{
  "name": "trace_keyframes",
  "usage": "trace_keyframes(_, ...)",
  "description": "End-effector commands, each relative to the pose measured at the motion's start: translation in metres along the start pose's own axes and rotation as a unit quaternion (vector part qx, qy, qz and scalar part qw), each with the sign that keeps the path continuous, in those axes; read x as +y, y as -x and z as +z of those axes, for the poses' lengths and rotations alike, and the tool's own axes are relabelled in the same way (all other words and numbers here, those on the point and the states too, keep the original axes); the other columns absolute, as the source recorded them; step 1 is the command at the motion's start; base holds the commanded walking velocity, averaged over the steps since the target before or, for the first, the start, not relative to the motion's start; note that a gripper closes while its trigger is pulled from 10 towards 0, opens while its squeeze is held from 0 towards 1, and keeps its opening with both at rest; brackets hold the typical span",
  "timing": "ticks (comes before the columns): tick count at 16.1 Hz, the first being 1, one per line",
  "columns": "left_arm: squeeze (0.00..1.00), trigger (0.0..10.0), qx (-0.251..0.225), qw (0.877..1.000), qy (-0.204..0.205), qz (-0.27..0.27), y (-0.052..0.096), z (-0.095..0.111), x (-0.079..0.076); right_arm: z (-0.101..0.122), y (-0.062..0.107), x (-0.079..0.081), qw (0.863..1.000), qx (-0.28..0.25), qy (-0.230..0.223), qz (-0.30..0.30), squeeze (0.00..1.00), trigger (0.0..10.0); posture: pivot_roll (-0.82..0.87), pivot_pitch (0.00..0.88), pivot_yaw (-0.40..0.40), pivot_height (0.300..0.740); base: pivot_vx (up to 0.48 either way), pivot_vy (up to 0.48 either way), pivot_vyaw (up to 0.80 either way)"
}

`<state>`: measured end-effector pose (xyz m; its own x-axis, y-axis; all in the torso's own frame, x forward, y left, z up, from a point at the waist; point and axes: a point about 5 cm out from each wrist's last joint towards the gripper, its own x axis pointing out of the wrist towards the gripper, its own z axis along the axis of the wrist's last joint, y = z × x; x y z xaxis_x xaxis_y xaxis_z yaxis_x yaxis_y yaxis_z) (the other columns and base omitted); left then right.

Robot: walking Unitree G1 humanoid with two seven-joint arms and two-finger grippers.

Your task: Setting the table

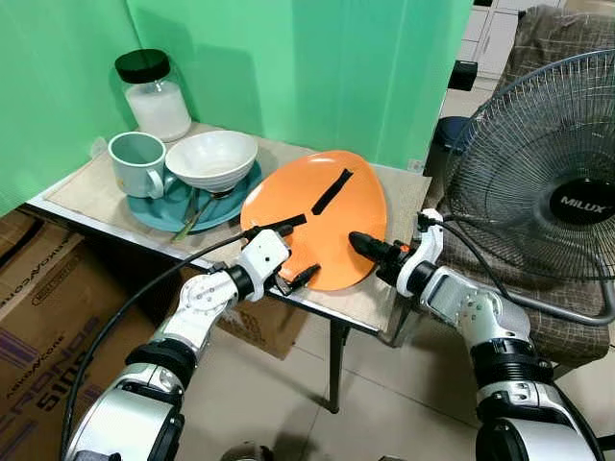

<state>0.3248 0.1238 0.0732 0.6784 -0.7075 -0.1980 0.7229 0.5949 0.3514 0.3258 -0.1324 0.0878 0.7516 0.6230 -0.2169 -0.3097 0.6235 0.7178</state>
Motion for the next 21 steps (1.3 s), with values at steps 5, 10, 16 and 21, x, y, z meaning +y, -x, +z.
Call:
trace_keyframes(5,0.25,10.0,0.057,0.998,-0.003,-0.003,0.007,-0.016,0.002,0.005,0.001,0.009,0.999,-0.017,-0.023,0.032,0.0,0.0,-0.02,0.017,0.035,0.74,0.0,0.0,0.0)
trace_keyframes(10,0.14,10.0,-0.032,0.998,-0.016,0.044,-0.001,0.021,0.027,0.015,0.008,0.013,0.998,-0.042,-0.032,0.025,0.0,0.0,-0.01,0.0,0.036,0.74,0.0,0.0,0.0)
trace_keyframes(16,0.0,10.0,-0.187,0.974,0.021,0.122,0.009,0.084,0.044,0.05,0.034,0.039,0.988,-0.146,0.006,0.05,0.0,0.0,0.01,0.0,0.032,0.74,0.0,0.0,0.0)
trace_keyframes(21,0.0,10.0,-0.164,0.959,0.025,0.228,0.053,0.095,0.055,0.076,0.071,0.057,0.964,-0.238,0.12,-0.003,0.0,0.0,0.03,0.0,0.021,0.74,0.0,0.0,0.0)
